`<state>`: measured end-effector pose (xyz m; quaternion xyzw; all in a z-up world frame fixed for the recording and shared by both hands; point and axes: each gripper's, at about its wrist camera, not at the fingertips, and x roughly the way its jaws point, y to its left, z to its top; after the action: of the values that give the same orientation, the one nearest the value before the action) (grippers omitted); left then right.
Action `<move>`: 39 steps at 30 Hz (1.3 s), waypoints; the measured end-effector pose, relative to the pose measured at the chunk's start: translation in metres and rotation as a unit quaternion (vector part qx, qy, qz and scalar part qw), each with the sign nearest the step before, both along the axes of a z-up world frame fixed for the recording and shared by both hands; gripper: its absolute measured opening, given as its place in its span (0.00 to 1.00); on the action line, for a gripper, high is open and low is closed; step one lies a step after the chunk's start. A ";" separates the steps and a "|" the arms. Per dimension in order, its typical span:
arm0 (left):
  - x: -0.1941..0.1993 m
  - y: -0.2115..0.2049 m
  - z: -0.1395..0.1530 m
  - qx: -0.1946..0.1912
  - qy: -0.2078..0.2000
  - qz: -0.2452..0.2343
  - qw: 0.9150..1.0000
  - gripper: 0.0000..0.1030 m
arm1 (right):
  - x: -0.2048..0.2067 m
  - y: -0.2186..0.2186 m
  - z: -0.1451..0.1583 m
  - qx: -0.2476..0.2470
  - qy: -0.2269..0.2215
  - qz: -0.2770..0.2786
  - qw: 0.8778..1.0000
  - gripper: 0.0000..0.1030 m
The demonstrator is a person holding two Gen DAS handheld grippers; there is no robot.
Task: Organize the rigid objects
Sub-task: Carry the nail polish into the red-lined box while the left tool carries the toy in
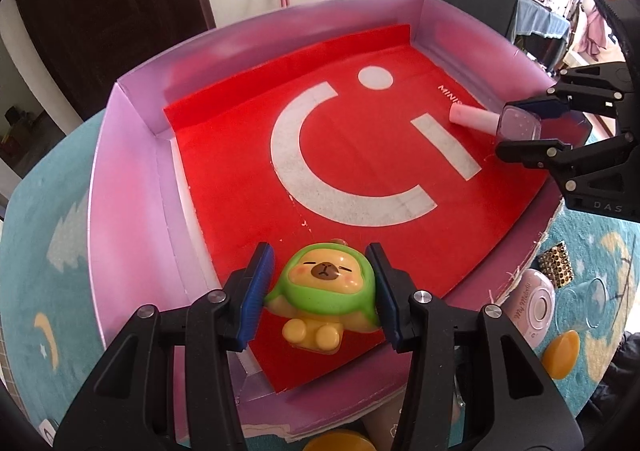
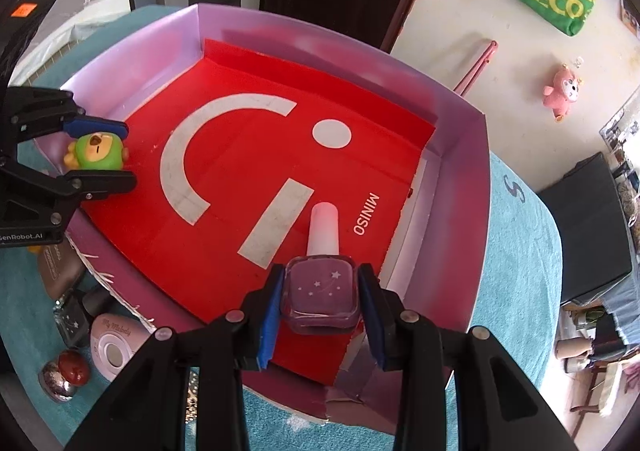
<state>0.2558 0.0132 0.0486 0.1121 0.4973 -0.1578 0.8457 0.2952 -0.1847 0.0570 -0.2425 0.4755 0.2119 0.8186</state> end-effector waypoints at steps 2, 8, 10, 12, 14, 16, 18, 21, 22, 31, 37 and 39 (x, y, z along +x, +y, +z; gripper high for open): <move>0.000 -0.001 -0.001 0.006 0.000 0.000 1.000 0.44 | 0.002 0.001 -0.001 -0.007 0.005 0.004 1.000 0.38; 0.004 0.001 -0.002 0.003 0.010 -0.001 1.000 0.44 | 0.003 0.010 -0.007 -0.044 0.014 0.021 0.999 0.37; 0.005 0.001 -0.002 0.003 0.013 -0.001 1.000 0.44 | 0.004 0.012 -0.010 -0.054 0.017 0.026 0.998 0.37; 0.006 0.001 -0.002 0.003 0.017 -0.004 1.000 0.44 | 0.005 0.014 -0.012 -0.059 0.024 0.031 0.998 0.37; 0.009 0.001 -0.002 0.003 0.022 -0.006 1.000 0.44 | 0.006 0.015 -0.013 -0.058 0.033 0.034 0.997 0.37; 0.011 0.001 -0.002 0.003 0.026 -0.008 1.000 0.44 | 0.009 0.016 -0.014 -0.056 0.042 0.034 0.997 0.37; 0.013 0.001 -0.002 0.002 0.031 -0.010 0.999 0.44 | 0.012 0.016 -0.014 -0.055 0.050 0.035 0.997 0.37; 0.014 0.001 -0.003 0.001 0.036 -0.012 0.999 0.44 | 0.015 0.013 -0.014 -0.055 0.061 0.035 0.996 0.37; 0.014 0.001 -0.003 0.001 0.037 -0.014 0.999 0.44 | 0.016 0.013 -0.014 -0.054 0.064 0.035 0.996 0.37; 0.013 0.000 -0.004 0.003 0.039 -0.016 0.999 0.45 | 0.026 0.010 -0.014 -0.050 0.078 0.038 0.995 0.37; 0.012 0.002 -0.004 0.003 0.038 -0.017 0.999 0.45 | 0.033 0.009 -0.013 -0.052 0.078 0.039 0.995 0.36; 0.012 0.002 -0.004 0.003 0.038 -0.016 0.999 0.45 | 0.032 0.012 -0.011 -0.053 0.078 0.039 0.995 0.36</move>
<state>0.2677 0.0156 0.0447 0.1164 0.5274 -0.1744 0.8234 0.3276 -0.1725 0.0458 -0.2865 0.5385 0.2370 0.7561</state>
